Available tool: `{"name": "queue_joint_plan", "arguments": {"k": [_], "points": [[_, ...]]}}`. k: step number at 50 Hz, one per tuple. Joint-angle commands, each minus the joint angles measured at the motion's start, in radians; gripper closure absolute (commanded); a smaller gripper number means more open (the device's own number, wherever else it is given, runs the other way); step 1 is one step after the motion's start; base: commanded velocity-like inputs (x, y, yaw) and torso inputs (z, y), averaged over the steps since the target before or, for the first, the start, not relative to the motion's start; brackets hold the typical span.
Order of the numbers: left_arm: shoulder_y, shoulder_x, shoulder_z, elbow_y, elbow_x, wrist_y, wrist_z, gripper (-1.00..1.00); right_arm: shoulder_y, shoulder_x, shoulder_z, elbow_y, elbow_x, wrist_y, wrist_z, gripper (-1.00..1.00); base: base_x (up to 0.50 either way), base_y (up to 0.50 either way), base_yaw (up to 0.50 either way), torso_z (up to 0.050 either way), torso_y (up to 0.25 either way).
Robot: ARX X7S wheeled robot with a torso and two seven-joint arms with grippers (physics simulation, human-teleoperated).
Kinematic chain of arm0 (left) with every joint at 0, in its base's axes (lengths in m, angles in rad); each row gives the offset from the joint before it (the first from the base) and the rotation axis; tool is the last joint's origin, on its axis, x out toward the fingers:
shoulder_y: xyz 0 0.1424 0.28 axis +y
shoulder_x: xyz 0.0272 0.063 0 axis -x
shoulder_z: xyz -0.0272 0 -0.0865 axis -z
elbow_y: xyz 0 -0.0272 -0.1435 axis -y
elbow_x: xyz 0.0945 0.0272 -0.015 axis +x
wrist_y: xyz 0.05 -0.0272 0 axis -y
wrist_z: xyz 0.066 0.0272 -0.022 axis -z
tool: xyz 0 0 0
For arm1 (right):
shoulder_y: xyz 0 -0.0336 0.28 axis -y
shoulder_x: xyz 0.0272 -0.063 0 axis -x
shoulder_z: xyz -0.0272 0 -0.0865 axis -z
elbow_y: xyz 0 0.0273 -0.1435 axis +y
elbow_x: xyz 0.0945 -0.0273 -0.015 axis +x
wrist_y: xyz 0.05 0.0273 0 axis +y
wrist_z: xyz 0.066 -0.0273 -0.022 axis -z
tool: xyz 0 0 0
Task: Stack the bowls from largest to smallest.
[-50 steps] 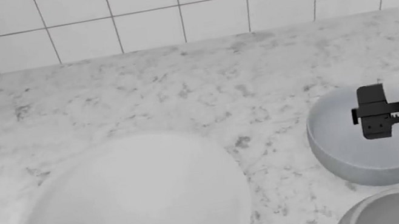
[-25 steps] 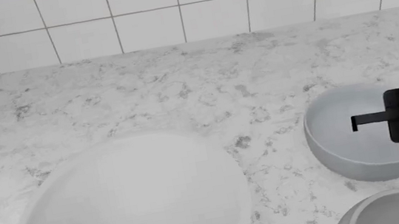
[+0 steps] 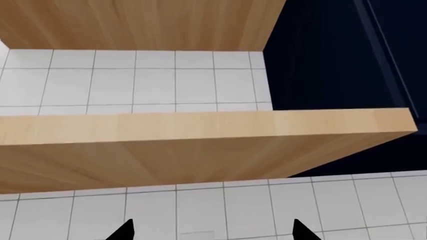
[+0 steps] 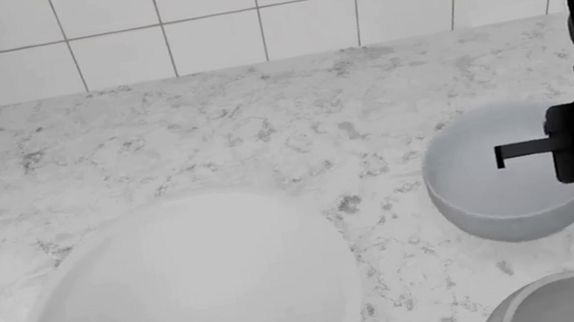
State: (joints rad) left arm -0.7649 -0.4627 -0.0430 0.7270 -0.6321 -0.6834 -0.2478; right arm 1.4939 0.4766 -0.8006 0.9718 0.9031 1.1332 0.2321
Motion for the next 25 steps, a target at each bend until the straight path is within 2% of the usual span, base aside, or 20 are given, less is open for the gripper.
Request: {"name": "queue_joint_plan", "arguments": {"k": [1,25], "points": [[-0.014,-0.005,0.0,0.006,-0.013,-0.012,-0.008,-1.0,0.048,-0.001,0.009,-0.023,-0.014,0.02,0.007,1.0,0.0,0.0,0.0,0.0,0.0],[-0.005,-0.018,-0.034,0.046,-0.069,-0.037,-0.029,-1.0,0.083,0.083,0.122,-0.287,0.108,0.159,0.153,1.0,0.0,0.0,0.0,0.0,0.0]]}}
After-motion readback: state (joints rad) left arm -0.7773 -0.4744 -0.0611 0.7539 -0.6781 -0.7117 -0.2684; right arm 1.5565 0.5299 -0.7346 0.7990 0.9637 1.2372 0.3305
